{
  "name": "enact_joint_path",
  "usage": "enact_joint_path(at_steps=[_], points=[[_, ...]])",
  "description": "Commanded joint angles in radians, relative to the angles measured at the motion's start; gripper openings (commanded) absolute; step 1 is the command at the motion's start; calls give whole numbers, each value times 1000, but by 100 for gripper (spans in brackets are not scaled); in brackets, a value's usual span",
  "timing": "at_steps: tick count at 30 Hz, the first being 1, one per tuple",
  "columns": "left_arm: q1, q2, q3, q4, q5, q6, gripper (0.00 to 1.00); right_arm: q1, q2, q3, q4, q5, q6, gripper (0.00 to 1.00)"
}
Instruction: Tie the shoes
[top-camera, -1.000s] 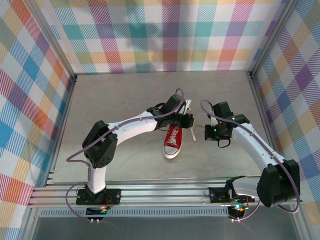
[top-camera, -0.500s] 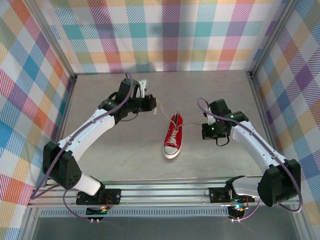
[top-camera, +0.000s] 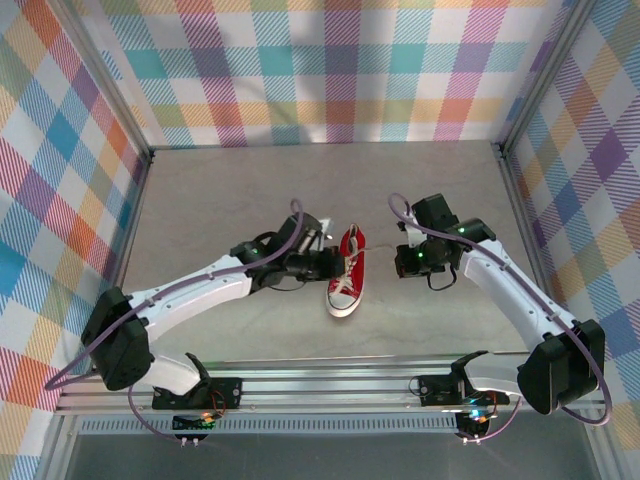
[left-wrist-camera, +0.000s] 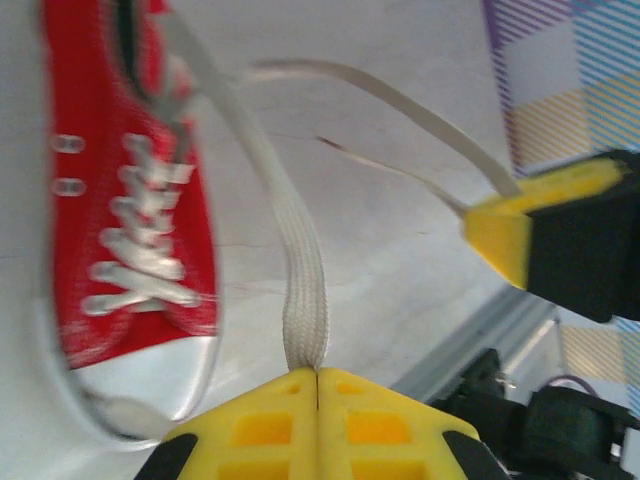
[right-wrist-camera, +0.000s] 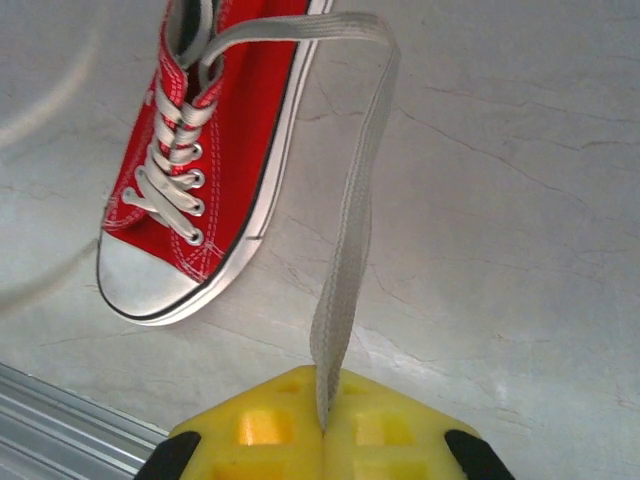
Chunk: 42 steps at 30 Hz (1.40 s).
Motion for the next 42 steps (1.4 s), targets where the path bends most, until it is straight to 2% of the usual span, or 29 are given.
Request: enact_joint_path(at_steps=[1, 4, 8, 11, 16, 22, 28, 33, 37, 40, 42], points=[[-49, 73, 9, 144, -12, -98, 0, 5, -10, 32, -43, -64, 18, 0], [-57, 140, 29, 145, 4, -94, 14, 5, -21, 39, -64, -74, 19, 0], [-51, 129, 24, 101, -37, -51, 39, 5, -39, 48, -95, -84, 21, 0], [-33, 84, 36, 18, -86, 4, 47, 7, -44, 51, -102, -118, 40, 0], [34, -40, 5, -98, -170, 57, 51, 72, -46, 44, -42, -211, 138, 0], [128, -218, -74, -183, -255, 83, 54, 217, 26, -4, 217, -313, 336, 0], [180, -348, -146, -254, -311, 86, 56, 289, 138, -3, 457, -303, 501, 1], [209, -398, -205, -258, -316, 72, 57, 348, 165, -116, 655, -231, 656, 3], [220, -398, -246, -237, -307, 55, 58, 380, 237, -206, 794, -211, 767, 11], [224, -390, -276, -220, -277, 23, 59, 389, 272, -215, 807, -226, 812, 27], [225, -379, -294, -211, -253, -9, 60, 403, 244, -204, 757, -183, 792, 38]])
